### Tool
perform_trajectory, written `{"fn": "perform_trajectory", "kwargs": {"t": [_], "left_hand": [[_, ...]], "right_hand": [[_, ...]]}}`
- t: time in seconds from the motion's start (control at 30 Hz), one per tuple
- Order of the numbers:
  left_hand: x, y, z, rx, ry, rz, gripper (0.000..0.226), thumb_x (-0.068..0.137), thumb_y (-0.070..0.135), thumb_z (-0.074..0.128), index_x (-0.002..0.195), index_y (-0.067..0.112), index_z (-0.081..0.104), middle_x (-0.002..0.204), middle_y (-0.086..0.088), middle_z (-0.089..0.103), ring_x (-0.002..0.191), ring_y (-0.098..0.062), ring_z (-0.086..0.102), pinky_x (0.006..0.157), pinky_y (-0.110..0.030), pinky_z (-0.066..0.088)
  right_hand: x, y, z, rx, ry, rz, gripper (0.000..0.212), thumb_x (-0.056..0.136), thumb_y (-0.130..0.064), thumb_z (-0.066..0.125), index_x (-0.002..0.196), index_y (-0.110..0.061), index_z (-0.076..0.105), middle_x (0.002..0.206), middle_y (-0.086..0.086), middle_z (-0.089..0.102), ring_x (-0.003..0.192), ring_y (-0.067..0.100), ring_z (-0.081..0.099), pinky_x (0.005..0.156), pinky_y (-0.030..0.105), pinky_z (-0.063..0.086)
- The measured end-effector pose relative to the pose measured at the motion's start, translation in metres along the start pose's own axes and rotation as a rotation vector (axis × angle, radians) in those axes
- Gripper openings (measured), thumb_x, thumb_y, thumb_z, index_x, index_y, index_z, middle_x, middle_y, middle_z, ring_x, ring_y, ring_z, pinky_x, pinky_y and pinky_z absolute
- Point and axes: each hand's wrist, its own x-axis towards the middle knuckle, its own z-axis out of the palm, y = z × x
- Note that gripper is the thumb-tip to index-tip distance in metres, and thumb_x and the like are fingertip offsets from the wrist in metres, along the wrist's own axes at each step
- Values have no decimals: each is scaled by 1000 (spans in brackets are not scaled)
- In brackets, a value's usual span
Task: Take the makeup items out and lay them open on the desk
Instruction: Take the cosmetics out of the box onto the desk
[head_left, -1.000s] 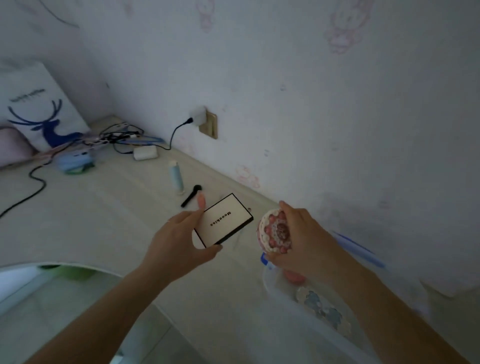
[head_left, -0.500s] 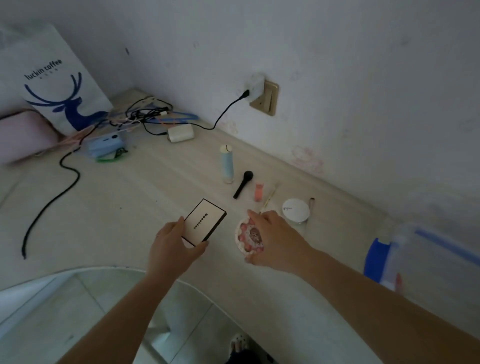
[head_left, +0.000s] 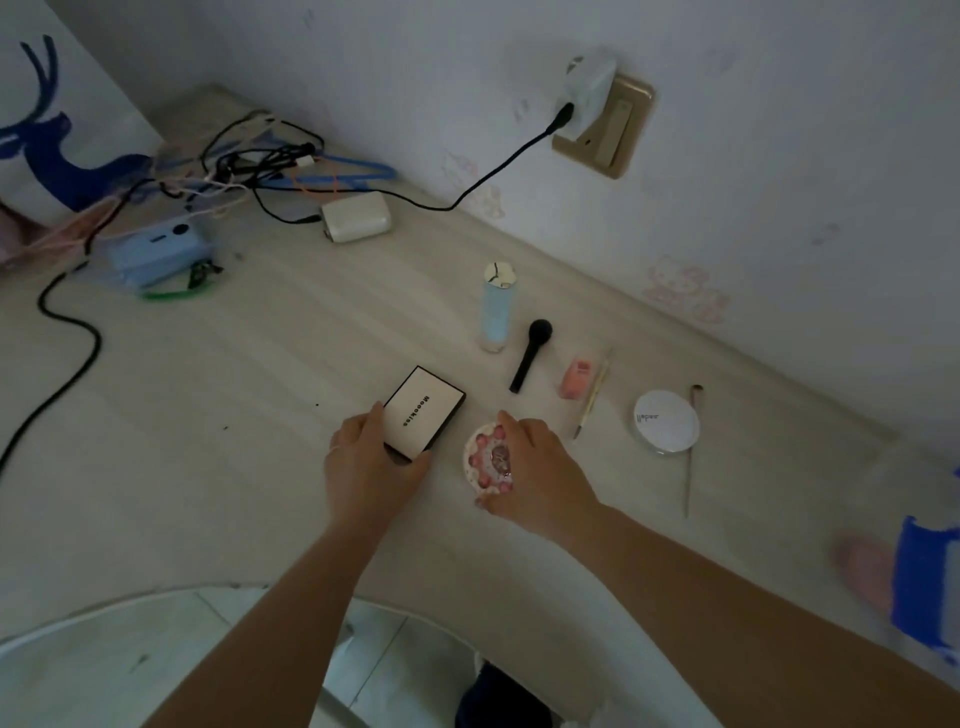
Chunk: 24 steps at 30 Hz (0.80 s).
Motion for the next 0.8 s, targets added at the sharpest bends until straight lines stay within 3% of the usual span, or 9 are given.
{"fn": "perform_trajectory", "kwargs": {"t": [0.37, 0.6, 0.7, 0.8], "left_hand": [[21, -5, 17, -45, 85, 47, 79, 62, 32, 82, 130, 6, 50, 123, -18, 53, 119, -40, 43, 98, -47, 37], [24, -10, 17, -5, 41, 94, 85, 65, 37, 81, 136, 6, 45, 129, -17, 50, 122, -41, 41, 100, -49, 36], [22, -6, 12, -20, -1, 70, 92, 70, 45, 76, 143, 7, 34, 139, -16, 43, 130, -37, 35, 105, -49, 32], [13, 8, -4, -130, 64, 86, 82, 77, 44, 70, 143, 10, 33, 144, -12, 38, 135, -30, 30, 108, -44, 29]], "right_hand": [[20, -1, 6, -101, 97, -3, 105, 71, -62, 66, 149, -14, 14, 142, 8, 34, 131, 27, 31, 107, 39, 33], [20, 1, 8, -76, 90, -8, 105, 72, -62, 64, 149, -15, 11, 148, 6, 29, 135, 26, 26, 109, 41, 31], [18, 0, 5, -34, 75, 5, 109, 70, -65, 64, 150, -16, 7, 153, 6, 22, 140, 24, 20, 112, 42, 29], [8, -2, -11, 83, 165, -23, 102, 73, -56, 68, 149, -17, 13, 151, 5, 26, 140, 21, 22, 113, 40, 27]]}}
